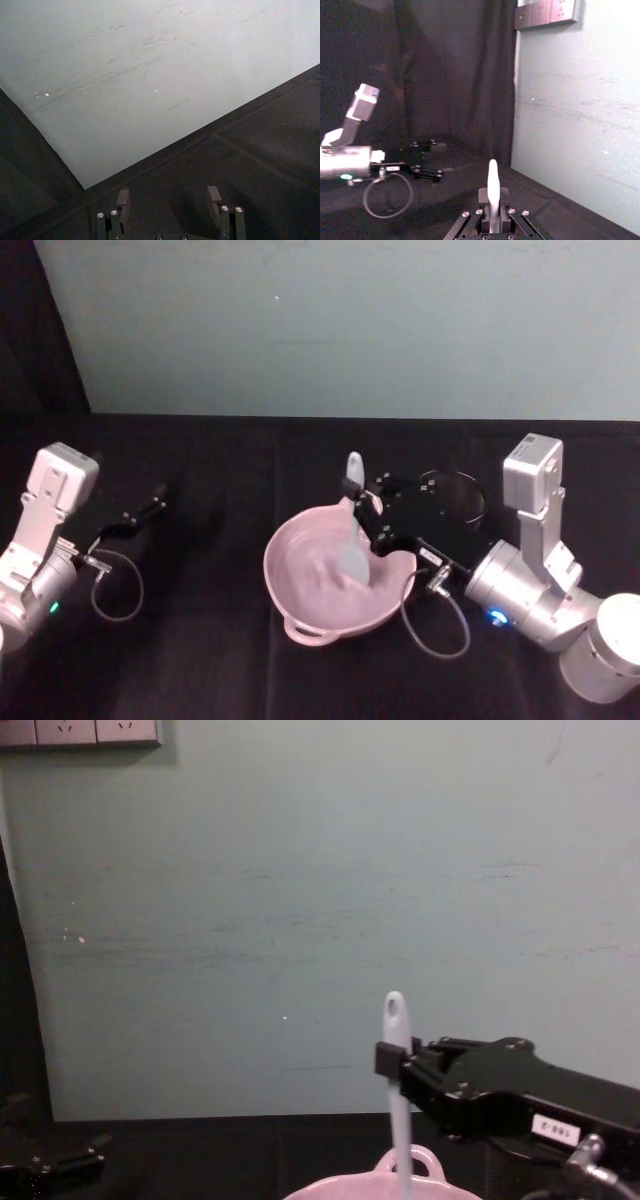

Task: Use the one hand to pick up the spoon and stir the clear water in the bowl.

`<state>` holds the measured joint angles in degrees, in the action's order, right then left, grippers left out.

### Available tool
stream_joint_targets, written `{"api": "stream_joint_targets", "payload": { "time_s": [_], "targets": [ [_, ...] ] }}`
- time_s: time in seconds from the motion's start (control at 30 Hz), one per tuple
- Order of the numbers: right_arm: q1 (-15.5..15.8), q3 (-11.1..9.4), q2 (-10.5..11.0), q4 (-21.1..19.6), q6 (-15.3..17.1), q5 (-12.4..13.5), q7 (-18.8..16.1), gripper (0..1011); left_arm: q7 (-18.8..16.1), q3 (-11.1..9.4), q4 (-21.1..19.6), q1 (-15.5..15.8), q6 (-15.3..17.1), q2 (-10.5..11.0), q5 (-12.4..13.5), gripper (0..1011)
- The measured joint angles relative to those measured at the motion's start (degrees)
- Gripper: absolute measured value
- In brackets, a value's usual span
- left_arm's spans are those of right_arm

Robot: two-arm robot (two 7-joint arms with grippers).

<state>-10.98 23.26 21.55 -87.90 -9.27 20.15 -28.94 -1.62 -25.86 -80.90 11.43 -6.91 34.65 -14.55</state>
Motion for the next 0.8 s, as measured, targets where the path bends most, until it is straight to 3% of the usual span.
{"api": "stream_joint_targets", "payload": {
  "time_s": [0.33,0.8],
  "targets": [
    [-1.5,2.7,-2.2,2.1,-0.1,1.6,-1.9,119,0.0,0.0,0.0,0.0,0.0,0.0,0.0,1005],
    [-8.4,4.2,-5.8,12.0,-4.6,1.1,-3.5,119,0.0,0.0,0.0,0.0,0.0,0.0,0.0,1005]
  ]
}}
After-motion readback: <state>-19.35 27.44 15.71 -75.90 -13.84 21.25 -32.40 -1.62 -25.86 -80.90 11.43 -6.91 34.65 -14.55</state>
